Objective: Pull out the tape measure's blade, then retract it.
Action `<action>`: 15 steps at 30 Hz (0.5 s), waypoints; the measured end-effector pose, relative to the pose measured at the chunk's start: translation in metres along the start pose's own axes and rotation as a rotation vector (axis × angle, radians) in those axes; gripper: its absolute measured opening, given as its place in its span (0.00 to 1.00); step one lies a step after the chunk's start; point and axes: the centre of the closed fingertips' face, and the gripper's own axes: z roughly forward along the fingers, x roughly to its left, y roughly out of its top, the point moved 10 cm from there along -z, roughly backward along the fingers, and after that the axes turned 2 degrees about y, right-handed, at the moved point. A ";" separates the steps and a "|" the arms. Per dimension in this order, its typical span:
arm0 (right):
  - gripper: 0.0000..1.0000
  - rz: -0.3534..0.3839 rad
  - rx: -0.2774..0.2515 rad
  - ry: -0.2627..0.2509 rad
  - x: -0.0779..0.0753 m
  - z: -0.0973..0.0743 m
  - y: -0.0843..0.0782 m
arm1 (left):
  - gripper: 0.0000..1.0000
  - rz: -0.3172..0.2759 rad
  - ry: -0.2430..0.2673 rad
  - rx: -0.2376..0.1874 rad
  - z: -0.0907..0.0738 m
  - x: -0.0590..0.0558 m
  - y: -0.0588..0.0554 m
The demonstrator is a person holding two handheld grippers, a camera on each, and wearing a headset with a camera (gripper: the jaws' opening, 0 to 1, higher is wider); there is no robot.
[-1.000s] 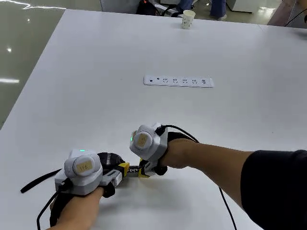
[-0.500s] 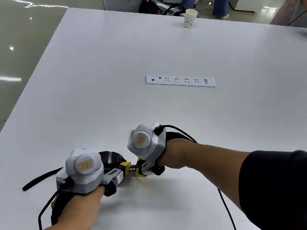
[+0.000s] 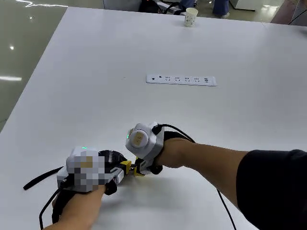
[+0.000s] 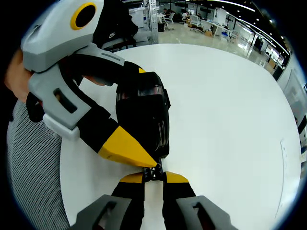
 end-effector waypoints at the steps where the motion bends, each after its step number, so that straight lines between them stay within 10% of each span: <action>1: 0.10 0.000 -0.002 0.001 0.000 0.000 0.000 | 0.60 -0.001 0.000 0.001 0.000 0.000 0.000; 15: 0.10 -0.002 -0.019 0.000 0.001 0.003 0.005 | 0.60 0.000 -0.001 0.002 0.000 0.000 0.000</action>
